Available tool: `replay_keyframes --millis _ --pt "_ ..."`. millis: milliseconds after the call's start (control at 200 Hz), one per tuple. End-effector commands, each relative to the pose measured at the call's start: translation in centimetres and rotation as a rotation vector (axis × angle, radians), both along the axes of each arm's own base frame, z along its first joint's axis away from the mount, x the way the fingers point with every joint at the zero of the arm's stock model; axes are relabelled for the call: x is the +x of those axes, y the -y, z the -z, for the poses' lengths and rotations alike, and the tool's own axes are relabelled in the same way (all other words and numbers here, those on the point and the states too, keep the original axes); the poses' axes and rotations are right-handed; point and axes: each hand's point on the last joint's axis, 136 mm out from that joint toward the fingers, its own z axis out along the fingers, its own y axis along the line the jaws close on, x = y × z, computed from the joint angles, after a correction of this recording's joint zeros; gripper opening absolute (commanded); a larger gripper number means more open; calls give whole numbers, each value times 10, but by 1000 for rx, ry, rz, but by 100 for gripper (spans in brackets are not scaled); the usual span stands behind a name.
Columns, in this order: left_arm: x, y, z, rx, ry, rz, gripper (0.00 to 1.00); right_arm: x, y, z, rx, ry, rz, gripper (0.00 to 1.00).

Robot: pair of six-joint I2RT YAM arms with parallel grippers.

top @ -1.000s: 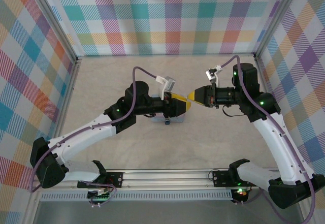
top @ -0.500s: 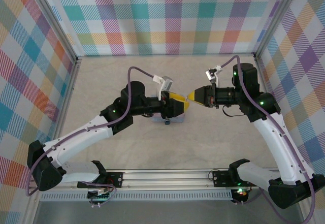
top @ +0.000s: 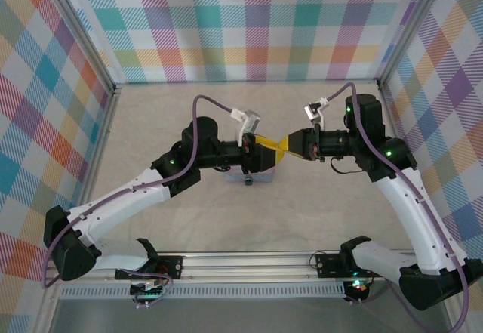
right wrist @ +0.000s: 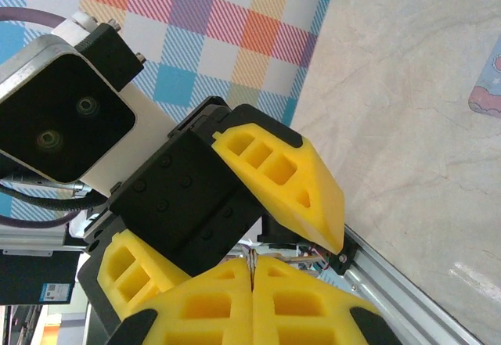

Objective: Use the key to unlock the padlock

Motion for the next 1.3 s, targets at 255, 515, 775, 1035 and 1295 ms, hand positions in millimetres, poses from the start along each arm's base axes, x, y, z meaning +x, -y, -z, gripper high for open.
replay_keyframes --millis 255,515,775,1035,1295 --pt "-4 -8 -16 -9 49 -1 25 -5 -2 -8 15 26 -26 0" --pt "-4 -11 -14 18 55 -11 11 -6 -1 -5 6 25 -27 0" --pt "-6 -17 -9 46 55 -27 19 -5 0 -2 -14 36 -24 0" --pt "-6 -16 -11 47 60 -22 18 -7 -1 -3 -3 33 -32 0" --pt "-5 -18 -12 59 67 -33 25 -9 0 4 -19 23 -39 0"
